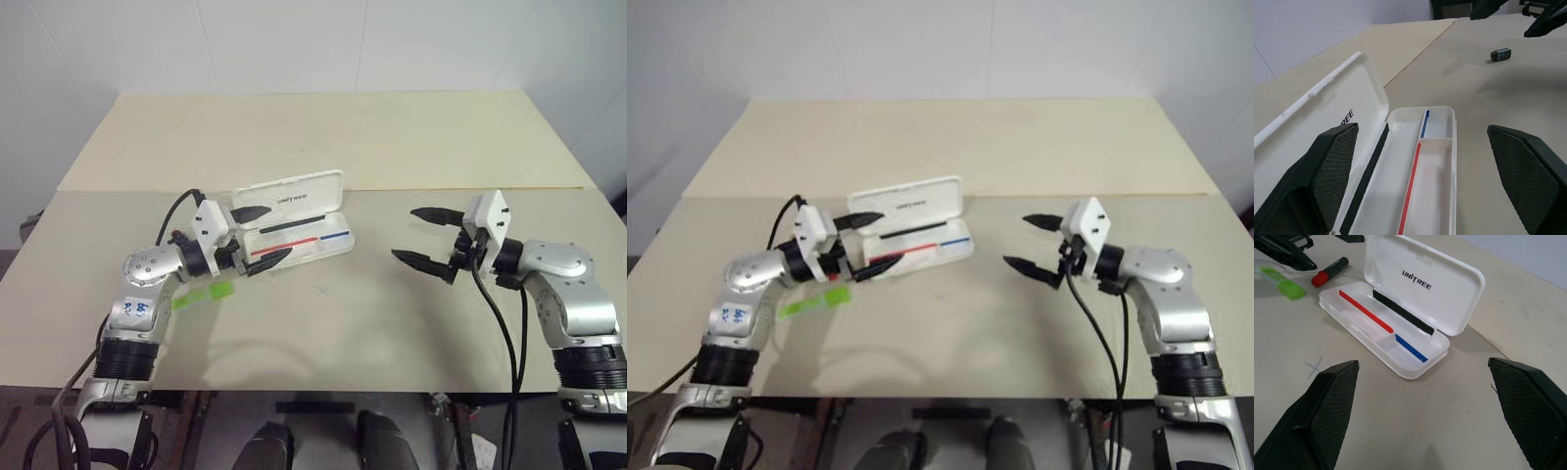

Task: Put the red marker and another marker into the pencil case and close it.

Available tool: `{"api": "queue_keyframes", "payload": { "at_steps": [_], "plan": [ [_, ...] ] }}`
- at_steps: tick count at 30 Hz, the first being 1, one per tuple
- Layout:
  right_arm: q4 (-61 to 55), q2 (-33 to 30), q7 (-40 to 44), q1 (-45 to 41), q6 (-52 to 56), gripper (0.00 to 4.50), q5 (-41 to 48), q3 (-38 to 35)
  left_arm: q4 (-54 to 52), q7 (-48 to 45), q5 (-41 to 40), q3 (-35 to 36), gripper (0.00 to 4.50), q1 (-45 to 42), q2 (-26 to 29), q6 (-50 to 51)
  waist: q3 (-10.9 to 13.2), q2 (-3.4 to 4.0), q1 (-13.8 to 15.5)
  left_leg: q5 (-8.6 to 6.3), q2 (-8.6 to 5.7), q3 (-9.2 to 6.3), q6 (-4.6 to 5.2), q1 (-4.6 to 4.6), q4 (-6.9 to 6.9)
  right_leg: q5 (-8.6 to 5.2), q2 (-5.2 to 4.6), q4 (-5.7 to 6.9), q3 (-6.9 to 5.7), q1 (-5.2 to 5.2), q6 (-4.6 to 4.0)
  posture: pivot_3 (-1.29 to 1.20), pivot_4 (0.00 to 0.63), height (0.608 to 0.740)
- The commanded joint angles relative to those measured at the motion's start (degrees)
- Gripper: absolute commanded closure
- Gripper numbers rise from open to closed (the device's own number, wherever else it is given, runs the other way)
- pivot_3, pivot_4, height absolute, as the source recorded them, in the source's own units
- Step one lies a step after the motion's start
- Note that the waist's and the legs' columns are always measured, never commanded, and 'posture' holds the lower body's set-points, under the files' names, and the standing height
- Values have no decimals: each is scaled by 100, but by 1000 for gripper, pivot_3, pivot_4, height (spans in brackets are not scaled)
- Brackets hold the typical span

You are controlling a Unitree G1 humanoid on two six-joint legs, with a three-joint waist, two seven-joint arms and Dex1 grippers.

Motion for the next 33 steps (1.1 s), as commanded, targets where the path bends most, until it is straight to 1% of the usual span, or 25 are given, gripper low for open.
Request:
{"api": "queue_keyframes", "payload": {
  "at_steps": [1, 8, 12, 16, 19, 23, 26, 30, 31, 33],
  "plan": [
    [-19, 163, 39, -193, -213, 0, 19, 93, -228, 11, -42, 179, 29, -34, 160, -10, 0, 0, -6, 0, 0, 0, 0, 0, 1, 0, 0, 1, 0, 0, -1, 0, 150, 740],
    [-284, 298, -73, 116, -173, 0, 85, 111, -418, -54, -136, 238, 29, 173, 264, 60, 0, 0, 14, 0, 1, -3, 1, -2, -3, 1, 1, 3, -1, 1, -1, 0, 150, 740],
    [-604, 283, 280, -78, 184, 0, 405, 278, -696, -433, -330, 493, 29, 546, 791, 231, 0, 0, -55, -1, 6, 2, 1, -3, -8, 2, 2, 8, 2, -4, 0, 0, 150, 740],
    [-815, 388, 505, -275, 351, 0, 592, 453, -774, -546, -338, 734, 29, 962, 1128, 198, 0, 0, -113, -2, 36, 2, -3, 1, -7, 4, 11, -4, 2, -4, -5, 0, 150, 740],
    [-778, 553, 502, -453, 367, 0, 599, 561, -843, -352, -257, 863, 29, 1246, 1140, 209, 0, 0, -125, -2, 37, 4, -2, 3, -4, 6, 11, -4, 3, -1, -9, 0, 150, 740],
    [-735, 751, 462, -651, 349, 0, 549, 680, -800, -245, -189, 793, 29, 1345, 1087, 171, 0, 0, -101, -1, 39, 0, -5, 2, -3, 8, 13, -2, 2, -2, -11, 0, 150, 740],
    [-728, 828, 461, -676, 328, 0, 532, 707, -661, -215, -102, 636, 633, 1251, 1015, 187, 0, 0, -60, -1, 39, 1, -4, 2, -3, 9, 13, -2, 2, -2, -12, 0, 150, 740],
    [-747, 890, 418, -654, 292, 0, 507, 706, -312, -291, 97, 409, 1994, 979, 981, 117, 0, 0, -9, -1, 38, 2, -4, 1, -7, 9, 15, -1, 1, -4, -12, 0, 150, 740],
    [-747, 900, 403, -652, 277, 0, 499, 698, -213, -276, 140, 353, 2275, 865, 960, 121, 0, 0, -7, -1, 38, 2, -5, 1, -7, 9, 17, -2, 1, -4, -13, 0, 150, 740],
    [-752, 917, 375, -648, 257, 0, 486, 689, -21, -280, 225, 245, 2275, 650, 926, 117, 0, 0, 3, -1, 36, 3, -5, 1, -5, 9, 18, -2, 1, -4, -13, 0, 150, 740]
  ]
}}
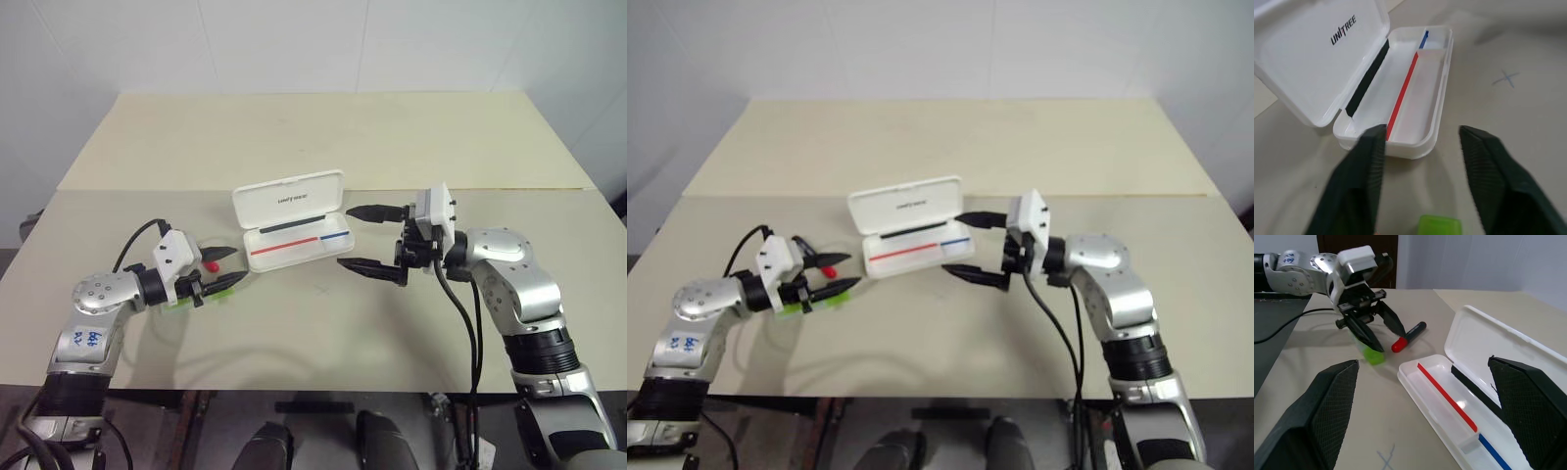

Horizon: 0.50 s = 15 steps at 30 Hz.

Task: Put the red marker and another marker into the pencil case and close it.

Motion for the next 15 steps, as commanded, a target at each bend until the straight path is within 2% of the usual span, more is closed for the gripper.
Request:
{"api": "queue_keyframes", "payload": {
  "at_steps": [1, 8, 15],
  "plan": [
    [-158, 30, -62, -57, -144, 0, 32, -79, 240, -13, 178, -140, 2275, -376, -27, -110, 0, 0, 5, 0, -1, 0, -1, 0, 1, 1, 3, 1, 0, 1, -1, 0, 150, 740],
    [-273, 79, -172, 30, -157, 0, 25, -60, 798, -285, 396, -584, 2275, -1099, -184, -113, 0, 0, -6, -1, -4, 2, -3, -1, -1, 2, 11, 12, 0, 0, -3, 0, 150, 740],
    [-329, 127, -295, 69, -197, 0, 15, -48, 1140, -691, 562, -857, 2275, -1490, -75, -27, 0, 0, -30, -2, 0, 4, -5, -2, -1, 2, 18, 12, 1, -2, -3, 0, 150, 740]
  ]
}}
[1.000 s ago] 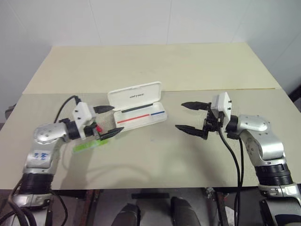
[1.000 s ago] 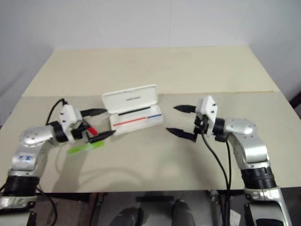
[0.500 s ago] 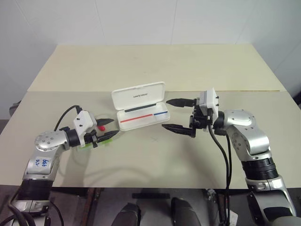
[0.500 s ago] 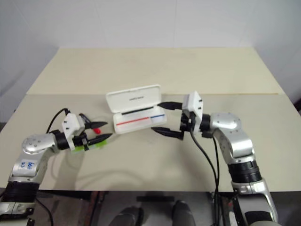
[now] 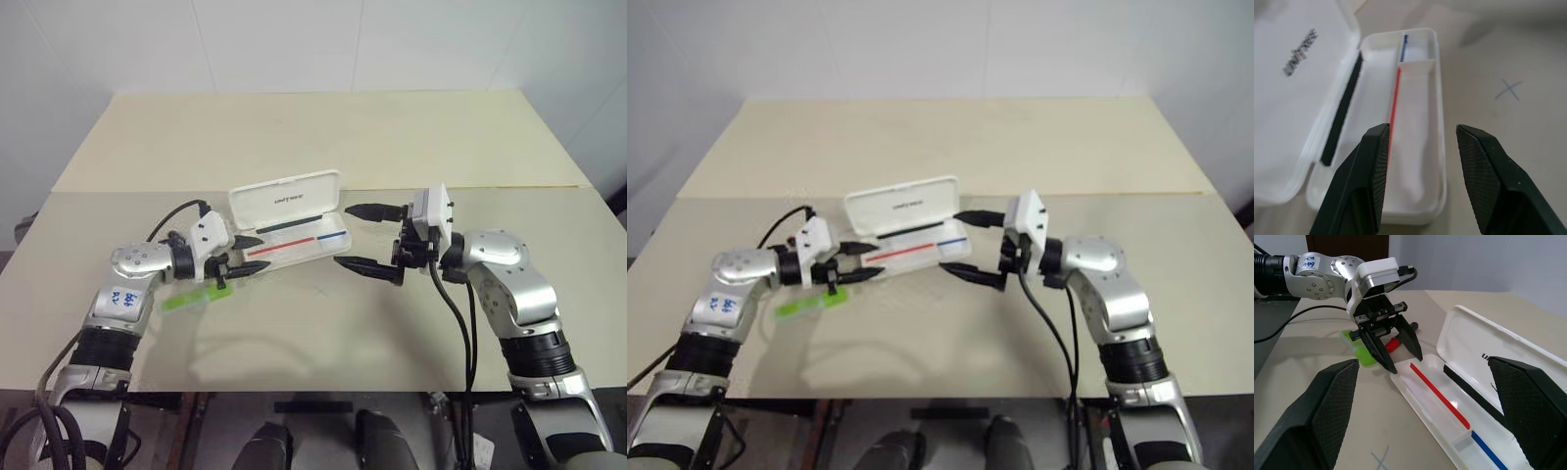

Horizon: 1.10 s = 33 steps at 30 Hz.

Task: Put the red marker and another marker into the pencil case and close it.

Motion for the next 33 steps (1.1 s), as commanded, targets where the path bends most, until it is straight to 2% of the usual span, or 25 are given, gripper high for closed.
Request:
{"api": "queue_keyframes", "payload": {
  "at_steps": [1, 24, 27, 32, 33],
  "plan": [
    [-279, 61, -96, -4, -97, 0, 52, -56, 151, -138, 126, -18, 2275, -179, 127, 12, 0, 0, -3, 0, 1, 0, -1, 0, 0, 0, 2, 1, 0, 0, -1, 0, 150, 740],
    [-414, 123, -306, -36, -114, 0, 70, -86, 708, -161, 745, -467, 2275, -421, -129, 38, 0, 0, 3, 1, 3, 1, -4, 1, 8, 3, 6, 11, 3, 1, -4, 0, 150, 740],
    [-405, 117, -314, -66, -111, 0, 70, -94, 698, -147, 823, -515, 2829, -465, -153, -54, 0, 0, -3, 1, 6, 2, -4, 1, 5, 3, 9, 9, 3, -1, -4, 0, 150, 740],
    [-374, 119, -321, -127, -111, 0, 68, -94, 688, -138, 960, -574, 4481, -509, -118, -153, 0, 0, 1, 1, 6, 2, -5, 1, 5, 3, 9, 8, 4, -1, -4, 0, 150, 740],
    [-368, 122, -323, -138, -113, 0, 67, -92, 680, -135, 981, -583, 4481, -505, -104, -171, 0, 0, 9, 1, 6, 2, -5, 2, 6, 3, 10, 10, 4, 0, -4, 0, 150, 740]
  ]
}}
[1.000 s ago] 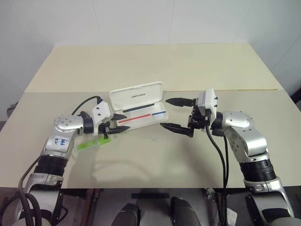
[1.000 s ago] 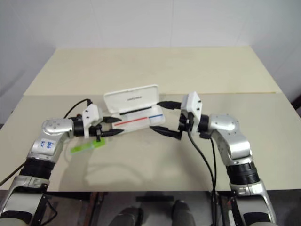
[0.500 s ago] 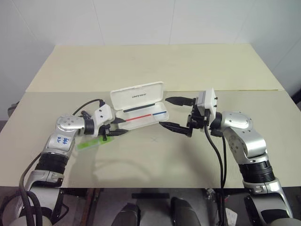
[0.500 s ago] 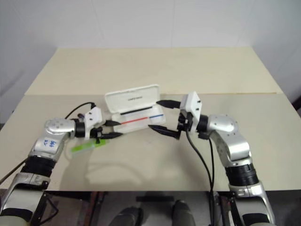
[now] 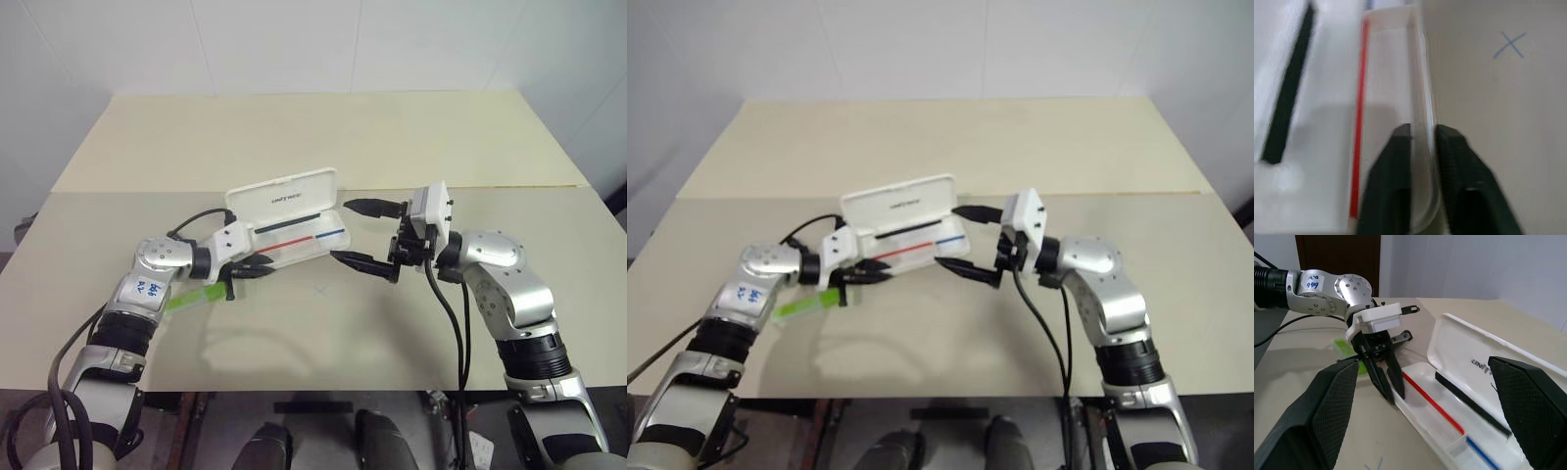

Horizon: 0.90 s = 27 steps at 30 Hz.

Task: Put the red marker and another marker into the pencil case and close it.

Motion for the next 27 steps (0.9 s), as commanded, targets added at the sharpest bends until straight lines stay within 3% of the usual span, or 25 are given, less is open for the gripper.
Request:
{"api": "queue_keyframes", "payload": {
  "at_steps": [1, 12, 27],
  "plan": [
    [-198, 22, -38, -160, -96, 0, 63, -89, -22, 27, 157, -31, 4481, -31, 91, -55, 0, 0, 9, 0, 0, 1, -1, 1, 2, 0, 0, -1, 0, 0, -1, 0, 150, 740],
    [-156, -67, 48, -186, -92, 0, 52, -100, -608, -301, -15, -36, 4481, 55, 125, 114, 0, 0, 11, 2, 2, 0, -3, 0, 0, 3, 4, 0, 3, -1, -4, 0, 150, 740],
    [-375, -1455, 604, 818, 180, 0, 232, -755, -1803, -1008, -271, -255, 4481, 420, 155, 342, 0, 0, 33, -2, 2, 10, 2, -8, -1, 4, 5, -15, 4, -1, -3, 0, 150, 740]
  ]
}}
